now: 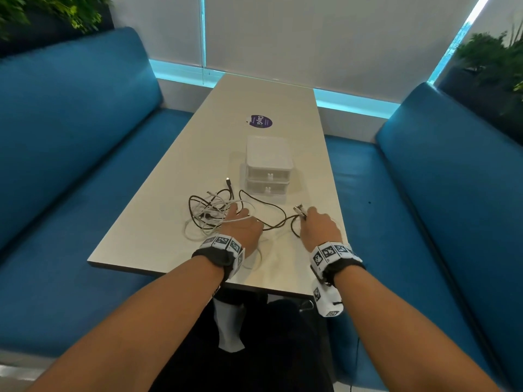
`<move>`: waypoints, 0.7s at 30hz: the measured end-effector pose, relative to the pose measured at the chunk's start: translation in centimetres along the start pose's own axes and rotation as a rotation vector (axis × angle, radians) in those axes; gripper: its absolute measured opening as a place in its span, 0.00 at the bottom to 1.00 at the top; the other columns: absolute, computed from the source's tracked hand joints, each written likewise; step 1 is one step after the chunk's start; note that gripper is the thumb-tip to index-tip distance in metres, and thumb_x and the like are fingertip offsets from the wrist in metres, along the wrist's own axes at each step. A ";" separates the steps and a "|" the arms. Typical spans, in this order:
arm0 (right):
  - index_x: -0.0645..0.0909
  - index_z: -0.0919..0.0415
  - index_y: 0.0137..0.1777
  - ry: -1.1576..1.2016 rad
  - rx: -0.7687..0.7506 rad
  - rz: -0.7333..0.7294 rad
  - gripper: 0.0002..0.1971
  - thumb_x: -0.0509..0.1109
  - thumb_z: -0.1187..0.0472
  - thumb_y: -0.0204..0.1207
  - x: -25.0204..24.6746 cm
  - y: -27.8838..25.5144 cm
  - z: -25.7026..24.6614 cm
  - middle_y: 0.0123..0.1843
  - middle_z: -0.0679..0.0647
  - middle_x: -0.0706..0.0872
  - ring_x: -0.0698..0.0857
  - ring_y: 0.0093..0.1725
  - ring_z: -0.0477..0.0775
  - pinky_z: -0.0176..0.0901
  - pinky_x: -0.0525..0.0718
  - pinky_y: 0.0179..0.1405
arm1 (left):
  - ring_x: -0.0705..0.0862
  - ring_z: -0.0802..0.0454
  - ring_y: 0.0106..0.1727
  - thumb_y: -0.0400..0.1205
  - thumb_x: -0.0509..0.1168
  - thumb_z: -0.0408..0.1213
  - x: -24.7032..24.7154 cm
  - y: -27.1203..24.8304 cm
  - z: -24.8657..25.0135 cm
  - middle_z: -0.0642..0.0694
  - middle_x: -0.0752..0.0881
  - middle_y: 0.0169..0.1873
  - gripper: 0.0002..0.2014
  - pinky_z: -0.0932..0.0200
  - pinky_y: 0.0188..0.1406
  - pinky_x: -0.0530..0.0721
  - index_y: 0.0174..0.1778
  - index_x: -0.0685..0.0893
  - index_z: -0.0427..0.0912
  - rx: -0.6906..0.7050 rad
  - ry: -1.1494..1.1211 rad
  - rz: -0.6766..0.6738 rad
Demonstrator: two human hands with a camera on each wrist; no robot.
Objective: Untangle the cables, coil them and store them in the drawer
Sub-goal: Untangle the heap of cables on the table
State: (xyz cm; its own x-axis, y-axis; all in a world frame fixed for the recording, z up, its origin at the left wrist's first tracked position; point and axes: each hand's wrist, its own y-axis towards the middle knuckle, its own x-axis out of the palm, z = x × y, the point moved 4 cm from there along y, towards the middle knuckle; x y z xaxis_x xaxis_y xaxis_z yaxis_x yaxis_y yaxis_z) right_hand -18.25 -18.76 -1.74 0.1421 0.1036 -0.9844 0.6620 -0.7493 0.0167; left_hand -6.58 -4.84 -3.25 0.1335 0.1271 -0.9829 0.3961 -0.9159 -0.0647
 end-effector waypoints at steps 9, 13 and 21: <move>0.80 0.60 0.55 0.328 -0.234 -0.223 0.09 0.60 0.57 0.86 3.1 -1.4 -4.2 0.52 0.62 0.88 0.84 0.54 0.65 0.47 0.74 0.43 | 0.76 0.46 0.65 0.82 0.57 0.31 -0.9 -0.2 0.7 0.53 0.87 0.50 0.14 0.36 0.77 0.55 0.53 0.83 0.53 -0.013 -0.076 -0.042; 0.80 0.54 0.49 0.361 -0.207 -0.258 0.09 0.62 0.51 0.85 3.3 -1.1 -3.9 0.50 0.60 0.88 0.85 0.51 0.62 0.45 0.73 0.41 | 0.75 0.46 0.67 0.82 0.56 0.29 -0.7 -0.5 0.5 0.53 0.85 0.49 0.13 0.35 0.77 0.55 0.50 0.79 0.53 -0.014 -0.090 -0.017; 0.83 0.48 0.53 0.121 -0.254 -0.253 0.10 0.63 0.47 0.82 2.6 -1.1 -2.5 0.49 0.54 0.87 0.85 0.48 0.59 0.50 0.83 0.46 | 0.76 0.45 0.66 0.88 0.56 0.41 0.3 -0.6 -0.2 0.52 0.87 0.51 0.10 0.34 0.75 0.55 0.53 0.84 0.52 -0.021 -0.057 0.032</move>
State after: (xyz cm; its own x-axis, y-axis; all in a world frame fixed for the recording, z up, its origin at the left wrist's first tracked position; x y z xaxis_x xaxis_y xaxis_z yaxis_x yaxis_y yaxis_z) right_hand -16.77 -15.97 -3.87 0.0264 0.3524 -0.9355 0.8464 -0.5058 -0.1666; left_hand -6.58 -4.18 -3.42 0.0942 0.0757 -0.9927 0.4118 -0.9108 -0.0304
